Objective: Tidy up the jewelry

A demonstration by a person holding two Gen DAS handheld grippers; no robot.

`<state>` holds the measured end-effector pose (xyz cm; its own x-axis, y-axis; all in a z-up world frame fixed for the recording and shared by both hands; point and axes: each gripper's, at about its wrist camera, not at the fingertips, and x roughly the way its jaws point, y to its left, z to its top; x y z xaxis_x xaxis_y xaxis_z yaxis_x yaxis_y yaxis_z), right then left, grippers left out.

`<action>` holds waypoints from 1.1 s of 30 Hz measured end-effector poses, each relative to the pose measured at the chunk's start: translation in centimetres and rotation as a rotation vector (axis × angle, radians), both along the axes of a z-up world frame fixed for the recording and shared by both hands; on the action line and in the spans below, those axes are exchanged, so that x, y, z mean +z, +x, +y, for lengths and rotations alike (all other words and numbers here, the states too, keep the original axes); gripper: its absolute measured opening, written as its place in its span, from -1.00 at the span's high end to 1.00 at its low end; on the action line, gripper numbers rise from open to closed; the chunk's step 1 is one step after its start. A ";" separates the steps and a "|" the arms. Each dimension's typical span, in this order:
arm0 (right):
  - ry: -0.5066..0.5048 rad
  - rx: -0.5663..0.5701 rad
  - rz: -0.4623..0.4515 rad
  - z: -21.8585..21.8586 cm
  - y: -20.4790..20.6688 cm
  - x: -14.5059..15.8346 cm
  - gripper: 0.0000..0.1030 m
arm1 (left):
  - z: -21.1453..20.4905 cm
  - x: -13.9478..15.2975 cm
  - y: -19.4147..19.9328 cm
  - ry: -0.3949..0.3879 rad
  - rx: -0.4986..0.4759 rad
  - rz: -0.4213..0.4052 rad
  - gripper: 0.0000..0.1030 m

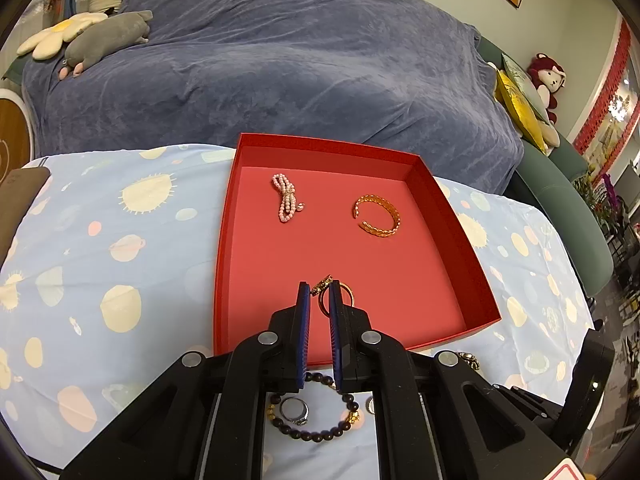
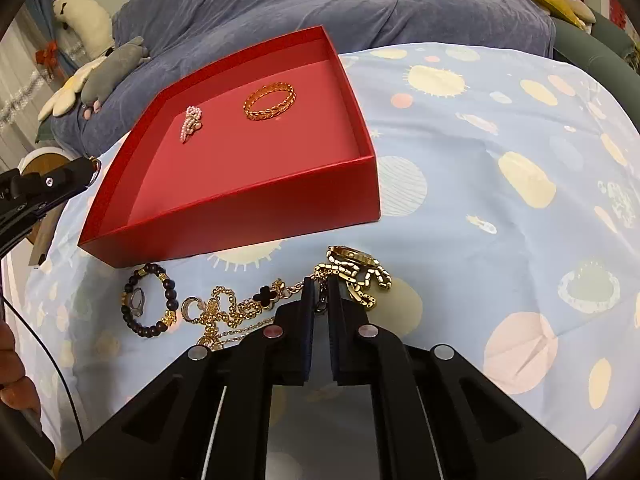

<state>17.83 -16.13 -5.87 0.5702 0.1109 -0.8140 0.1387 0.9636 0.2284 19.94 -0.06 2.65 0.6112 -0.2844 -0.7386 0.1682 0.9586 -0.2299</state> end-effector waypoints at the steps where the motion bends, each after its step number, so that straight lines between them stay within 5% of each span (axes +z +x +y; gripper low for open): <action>1: 0.000 -0.002 -0.008 -0.1 -0.2 0.2 0.92 | 0.0 0.0 0.0 0.000 0.001 0.000 0.86; 13: 0.072 0.034 -0.213 -1.6 -3.0 9.0 1.00 | 0.2 0.1 0.0 -0.009 0.003 -0.005 0.86; 18: 0.101 0.037 -0.232 -2.4 -3.0 10.2 1.00 | 0.4 0.3 0.1 -0.011 0.005 -0.008 0.86; 33: 0.131 0.135 -0.369 -1.0 2.0 17.6 1.00 | 2.0 1.6 0.8 -0.037 0.044 -0.029 0.86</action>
<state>19.86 -17.11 11.70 0.7941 0.2940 -0.5320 -0.1011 0.9270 0.3613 20.70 1.97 4.26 0.6448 -0.2833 -0.7099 0.1333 0.9562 -0.2605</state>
